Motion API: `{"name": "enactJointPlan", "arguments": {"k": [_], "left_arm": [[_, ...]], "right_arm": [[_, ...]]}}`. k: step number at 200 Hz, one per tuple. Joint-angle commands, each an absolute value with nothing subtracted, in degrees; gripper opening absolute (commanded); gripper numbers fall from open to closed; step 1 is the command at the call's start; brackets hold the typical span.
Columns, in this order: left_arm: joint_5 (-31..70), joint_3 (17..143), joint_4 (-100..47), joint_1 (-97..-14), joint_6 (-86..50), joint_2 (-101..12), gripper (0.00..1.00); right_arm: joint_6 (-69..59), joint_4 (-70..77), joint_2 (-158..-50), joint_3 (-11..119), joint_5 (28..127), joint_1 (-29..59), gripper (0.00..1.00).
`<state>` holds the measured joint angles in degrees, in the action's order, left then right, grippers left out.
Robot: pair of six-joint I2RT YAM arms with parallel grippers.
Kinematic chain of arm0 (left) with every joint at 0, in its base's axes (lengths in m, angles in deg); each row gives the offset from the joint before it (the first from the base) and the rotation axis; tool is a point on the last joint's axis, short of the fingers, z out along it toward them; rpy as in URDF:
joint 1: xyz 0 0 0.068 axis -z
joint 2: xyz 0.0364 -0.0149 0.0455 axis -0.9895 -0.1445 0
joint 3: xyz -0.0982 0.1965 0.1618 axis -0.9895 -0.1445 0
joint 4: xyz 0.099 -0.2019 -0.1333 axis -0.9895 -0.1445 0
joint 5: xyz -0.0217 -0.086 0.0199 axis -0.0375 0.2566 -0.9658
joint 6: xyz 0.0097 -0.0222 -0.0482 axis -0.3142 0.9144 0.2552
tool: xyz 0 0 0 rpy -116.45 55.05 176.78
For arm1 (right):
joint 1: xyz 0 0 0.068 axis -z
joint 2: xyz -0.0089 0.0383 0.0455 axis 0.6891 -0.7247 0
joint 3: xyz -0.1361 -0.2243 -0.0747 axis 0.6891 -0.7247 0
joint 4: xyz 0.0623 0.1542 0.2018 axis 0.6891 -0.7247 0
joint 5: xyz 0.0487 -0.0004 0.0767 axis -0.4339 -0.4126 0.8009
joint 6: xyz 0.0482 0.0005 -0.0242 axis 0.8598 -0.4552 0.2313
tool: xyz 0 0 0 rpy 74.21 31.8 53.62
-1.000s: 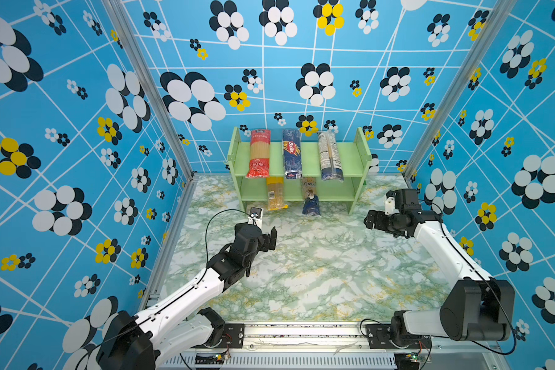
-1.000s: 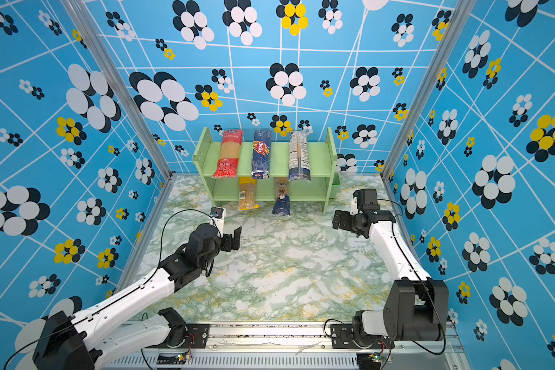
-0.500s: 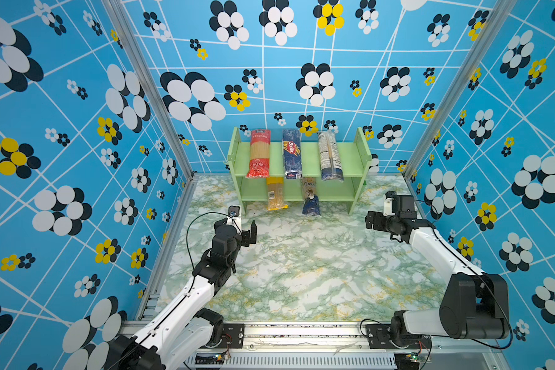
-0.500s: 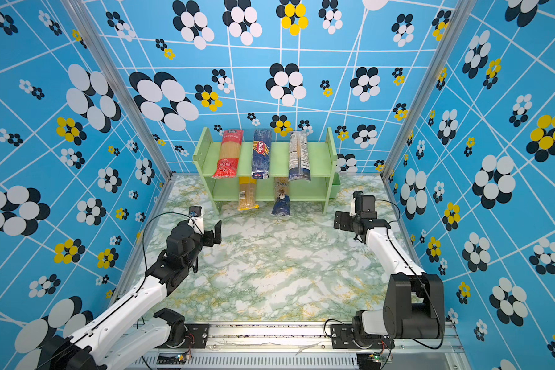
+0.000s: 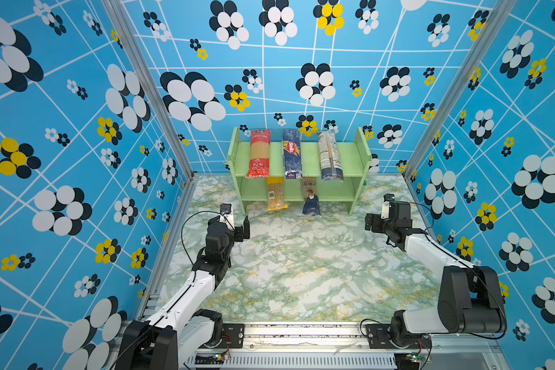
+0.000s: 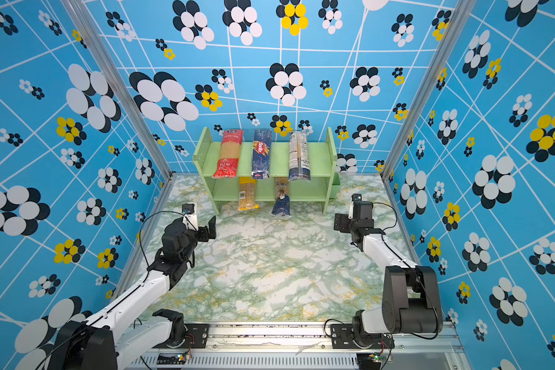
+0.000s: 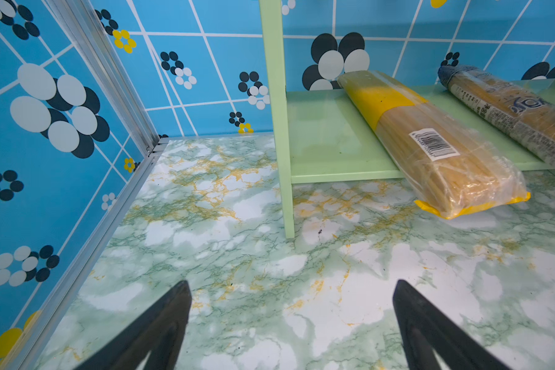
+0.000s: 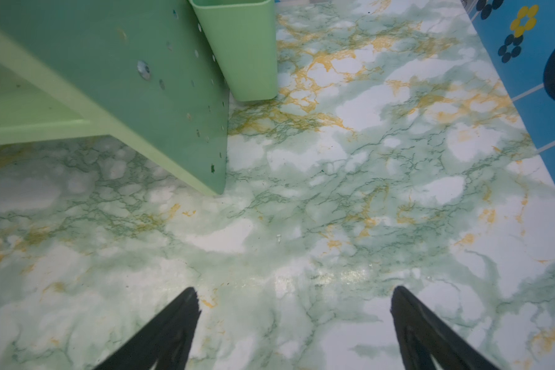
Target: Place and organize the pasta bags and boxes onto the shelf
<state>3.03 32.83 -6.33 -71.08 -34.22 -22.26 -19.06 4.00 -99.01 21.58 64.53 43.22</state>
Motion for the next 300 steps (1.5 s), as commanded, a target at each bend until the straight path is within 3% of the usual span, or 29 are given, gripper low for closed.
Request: {"name": "enactJointPlan", "arguments": {"k": [1, 170, 300], "left_arm": [[4.54, 30.96, 0.22, -72.83, -35.31, -24.02, 0.99], [9.06, 29.71, 15.97, -77.84, -36.1, -35.69, 0.99], [13.86, 28.66, 12.1, -79.58, -37.08, -34.26, 0.99]], "right_arm": [[-20.06, 9.79, -100.41, 20.37, 63.76, 43.62, 0.96], [-20.06, 28.21, -106.46, 14.43, 61.22, 43.61, 0.96], [-19.85, 43.36, -102.84, 4.15, 60.67, 43.59, 0.96]]}}
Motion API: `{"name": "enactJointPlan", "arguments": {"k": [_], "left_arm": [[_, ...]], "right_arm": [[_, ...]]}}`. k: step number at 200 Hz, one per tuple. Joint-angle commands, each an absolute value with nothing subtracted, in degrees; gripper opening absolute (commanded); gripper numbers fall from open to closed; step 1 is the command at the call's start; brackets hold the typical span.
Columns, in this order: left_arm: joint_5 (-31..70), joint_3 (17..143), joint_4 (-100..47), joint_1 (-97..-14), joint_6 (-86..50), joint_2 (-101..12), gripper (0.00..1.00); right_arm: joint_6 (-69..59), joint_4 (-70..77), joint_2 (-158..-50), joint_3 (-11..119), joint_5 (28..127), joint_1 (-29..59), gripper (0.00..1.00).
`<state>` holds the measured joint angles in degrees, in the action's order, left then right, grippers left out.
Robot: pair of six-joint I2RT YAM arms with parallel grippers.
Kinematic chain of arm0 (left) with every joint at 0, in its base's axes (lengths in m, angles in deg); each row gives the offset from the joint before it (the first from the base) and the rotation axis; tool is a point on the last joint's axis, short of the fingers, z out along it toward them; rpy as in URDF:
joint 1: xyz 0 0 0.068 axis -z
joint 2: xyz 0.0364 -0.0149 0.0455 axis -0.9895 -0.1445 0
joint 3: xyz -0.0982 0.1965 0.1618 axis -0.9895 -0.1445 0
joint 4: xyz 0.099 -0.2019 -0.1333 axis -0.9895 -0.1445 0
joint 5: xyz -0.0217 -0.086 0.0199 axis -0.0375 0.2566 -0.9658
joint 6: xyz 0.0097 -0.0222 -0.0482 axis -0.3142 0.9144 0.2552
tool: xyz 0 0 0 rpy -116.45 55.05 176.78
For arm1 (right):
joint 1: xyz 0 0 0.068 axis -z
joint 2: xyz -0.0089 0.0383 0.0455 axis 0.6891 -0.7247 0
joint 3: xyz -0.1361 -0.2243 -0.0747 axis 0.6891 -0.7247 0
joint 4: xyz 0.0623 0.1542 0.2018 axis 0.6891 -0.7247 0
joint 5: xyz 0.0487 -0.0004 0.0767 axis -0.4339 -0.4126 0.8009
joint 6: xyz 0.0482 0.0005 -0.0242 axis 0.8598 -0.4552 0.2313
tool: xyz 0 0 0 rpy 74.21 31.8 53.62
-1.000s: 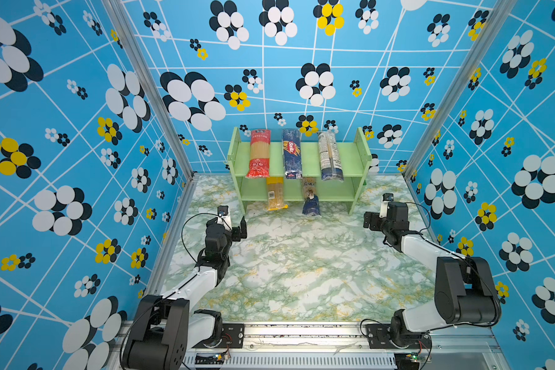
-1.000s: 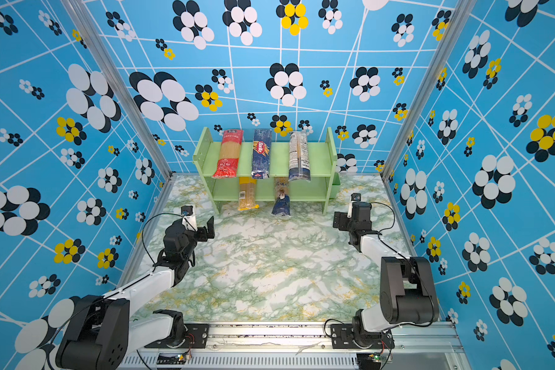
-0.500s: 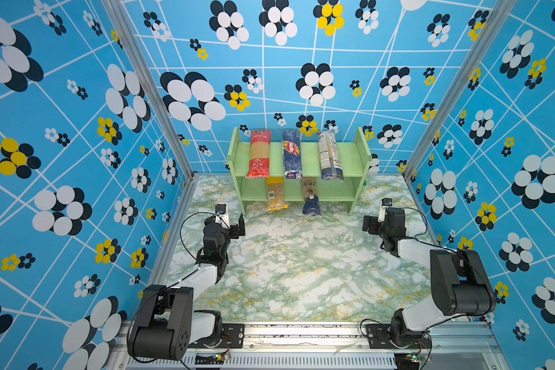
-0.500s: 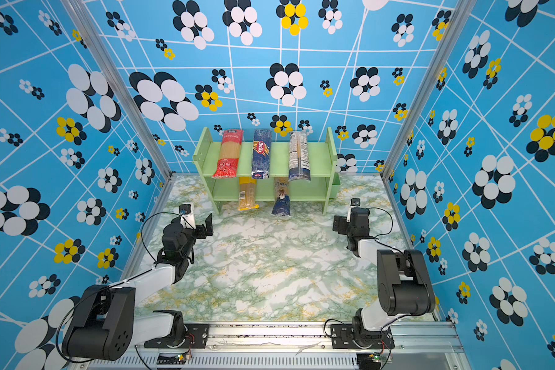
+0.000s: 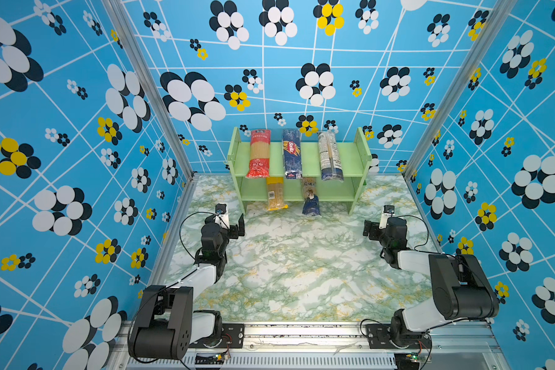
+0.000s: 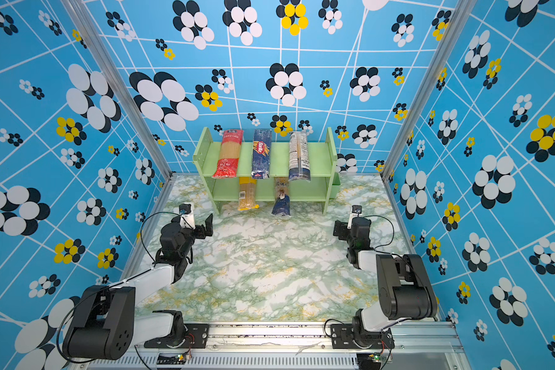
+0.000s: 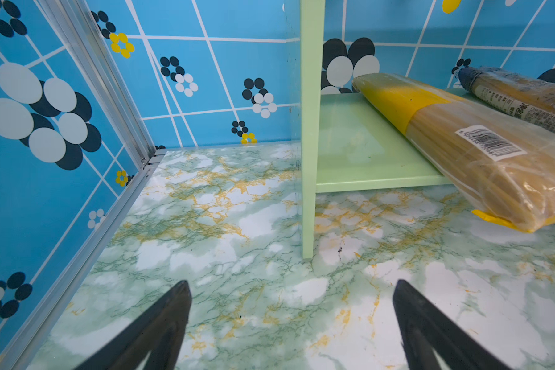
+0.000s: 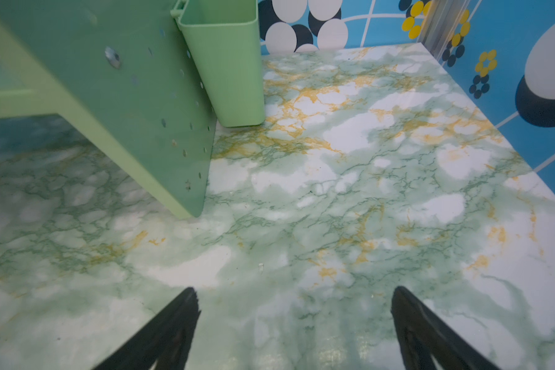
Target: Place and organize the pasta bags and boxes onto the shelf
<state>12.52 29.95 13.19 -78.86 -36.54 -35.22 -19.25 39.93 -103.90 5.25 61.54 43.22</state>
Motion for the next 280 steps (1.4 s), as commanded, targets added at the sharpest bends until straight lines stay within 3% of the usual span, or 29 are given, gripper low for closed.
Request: {"name": "enactJointPlan", "arguments": {"k": [1, 46, 152, 280], "left_arm": [[13.88, 28.64, 12.09, -79.58, -37.08, -34.31, 0.99], [14.47, 26.47, 17.72, -79.95, -36.55, -38.71, 0.99], [14.76, 25.11, 31.25, -80.18, -36.84, -51.12, 0.99], [12.43, 30.25, 20.85, -81.17, -34.76, -50.8, 0.99]], "right_arm": [[-19.82, 43.45, -102.84, 4.11, 60.63, 43.62, 0.96], [-19.77, 53.44, -104.76, -0.36, 59.83, 43.58, 0.97], [-19.97, 53.26, -104.77, -0.33, 60.29, 43.58, 0.99], [-19.83, 53.11, -104.86, -0.24, 60.22, 43.6, 0.99]]}}
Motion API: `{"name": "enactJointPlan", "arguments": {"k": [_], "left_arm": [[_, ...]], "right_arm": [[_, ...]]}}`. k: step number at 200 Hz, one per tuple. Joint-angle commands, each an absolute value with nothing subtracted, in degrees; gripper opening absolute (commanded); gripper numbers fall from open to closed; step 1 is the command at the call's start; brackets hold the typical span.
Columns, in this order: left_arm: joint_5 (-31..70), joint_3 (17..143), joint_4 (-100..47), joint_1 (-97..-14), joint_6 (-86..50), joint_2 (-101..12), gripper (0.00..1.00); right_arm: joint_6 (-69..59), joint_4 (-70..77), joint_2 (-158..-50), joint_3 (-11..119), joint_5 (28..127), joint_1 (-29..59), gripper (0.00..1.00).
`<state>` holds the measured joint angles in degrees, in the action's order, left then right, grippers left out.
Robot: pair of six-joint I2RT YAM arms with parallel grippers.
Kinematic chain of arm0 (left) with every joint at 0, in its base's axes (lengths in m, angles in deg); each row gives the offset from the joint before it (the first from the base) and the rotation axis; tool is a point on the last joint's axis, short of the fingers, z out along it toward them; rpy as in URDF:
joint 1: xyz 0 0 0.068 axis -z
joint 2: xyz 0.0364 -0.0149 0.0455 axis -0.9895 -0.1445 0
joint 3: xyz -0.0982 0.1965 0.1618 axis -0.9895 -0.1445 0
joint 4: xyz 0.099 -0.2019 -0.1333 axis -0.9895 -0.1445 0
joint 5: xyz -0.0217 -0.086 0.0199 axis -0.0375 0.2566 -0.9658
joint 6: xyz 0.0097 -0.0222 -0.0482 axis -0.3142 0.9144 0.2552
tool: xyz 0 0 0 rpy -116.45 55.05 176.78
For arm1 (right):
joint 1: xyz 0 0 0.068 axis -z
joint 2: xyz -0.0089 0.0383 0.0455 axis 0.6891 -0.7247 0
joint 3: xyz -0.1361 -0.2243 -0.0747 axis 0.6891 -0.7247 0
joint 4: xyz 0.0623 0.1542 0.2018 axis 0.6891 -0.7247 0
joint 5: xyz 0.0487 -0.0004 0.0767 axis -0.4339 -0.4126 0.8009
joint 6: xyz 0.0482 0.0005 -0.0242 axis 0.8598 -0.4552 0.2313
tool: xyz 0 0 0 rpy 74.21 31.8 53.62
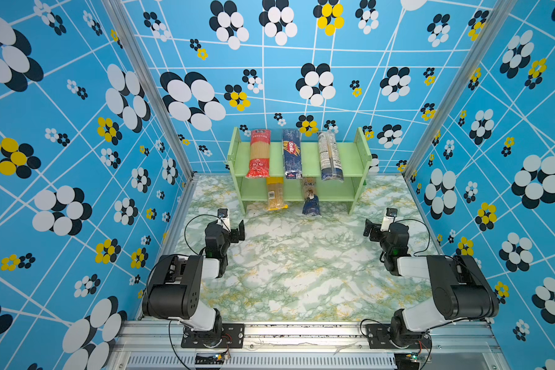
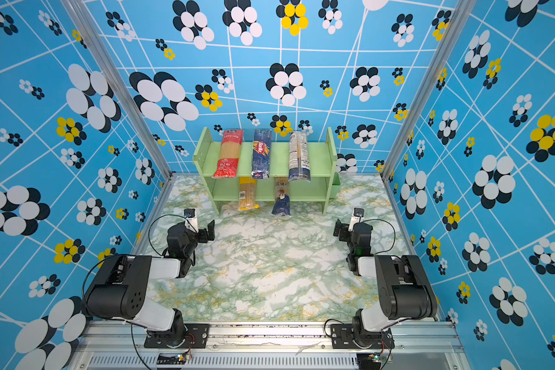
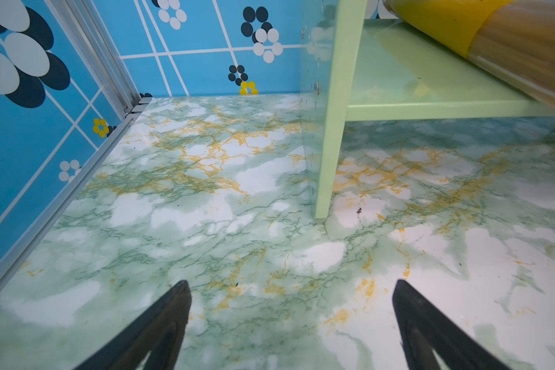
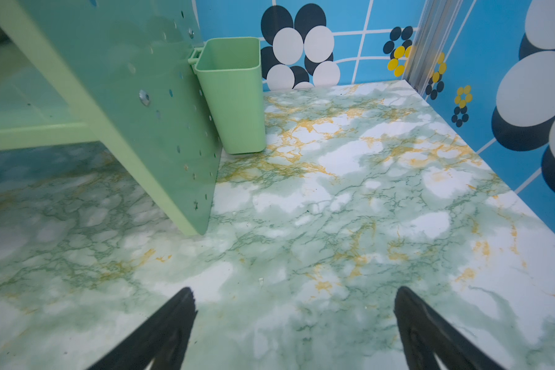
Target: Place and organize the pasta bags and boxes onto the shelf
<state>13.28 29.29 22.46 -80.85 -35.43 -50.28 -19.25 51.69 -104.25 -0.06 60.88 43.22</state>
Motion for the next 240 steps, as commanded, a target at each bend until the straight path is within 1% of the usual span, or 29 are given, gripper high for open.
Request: {"name": "enactJointPlan", "arguments": {"k": [1, 240], "left_arm": [[12.42, 30.18, 20.85, -81.17, -34.77, -50.76, 0.99], [12.22, 30.17, 20.95, -81.3, -34.43, -50.82, 0.99]], "right_arm": [[-19.81, 53.15, -104.86, -0.24, 60.19, 43.62, 0.99], [-20.11, 54.24, -104.95, -0.94, 59.95, 43.56, 0.99]]}}
